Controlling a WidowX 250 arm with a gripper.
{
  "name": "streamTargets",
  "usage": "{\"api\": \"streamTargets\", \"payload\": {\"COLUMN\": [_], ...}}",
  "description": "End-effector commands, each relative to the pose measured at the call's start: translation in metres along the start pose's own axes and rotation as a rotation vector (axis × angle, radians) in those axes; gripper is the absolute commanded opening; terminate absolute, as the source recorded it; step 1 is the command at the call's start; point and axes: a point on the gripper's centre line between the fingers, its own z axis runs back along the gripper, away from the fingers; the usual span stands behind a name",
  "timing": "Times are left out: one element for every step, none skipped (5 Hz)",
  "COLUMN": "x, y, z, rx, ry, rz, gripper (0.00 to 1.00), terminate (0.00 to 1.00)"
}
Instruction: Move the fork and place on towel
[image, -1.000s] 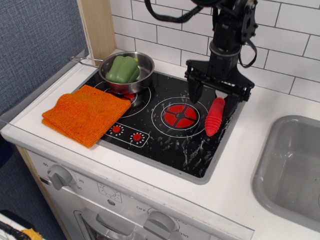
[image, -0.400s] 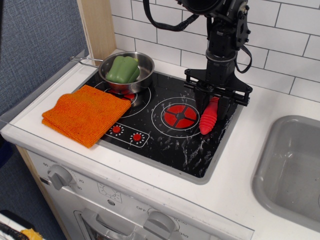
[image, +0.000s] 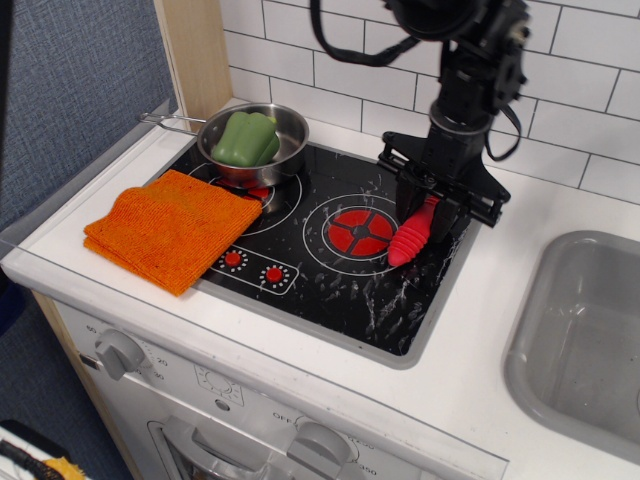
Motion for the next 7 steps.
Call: {"api": "streamTargets", "payload": {"x": [-0.02, -0.056, -0.095, -0.128, -0.139, -0.134, -0.129], "y": [0.056, 0.094, 0.123, 0.139, 0.143, 0.147, 0.155], "z": [0.065, 0.076, 0.074, 0.067, 0.048, 0.024, 0.011], "rx": [0.069, 0.04, -0.004, -0.008, -0.005, -0.001, 0.014], "ry": [-0.165, -0.174, -0.164, -0.119, -0.079, -0.039, -0.008], "rz": [-0.262, -0.23, -0.163, -0.029, 0.055, 0.098, 0.092], "gripper": [0.0, 0.0, 0.0, 0.0, 0.0, 0.0, 0.0], "terminate": [0.0, 0.0, 0.0, 0.0, 0.0, 0.0, 0.0]}}
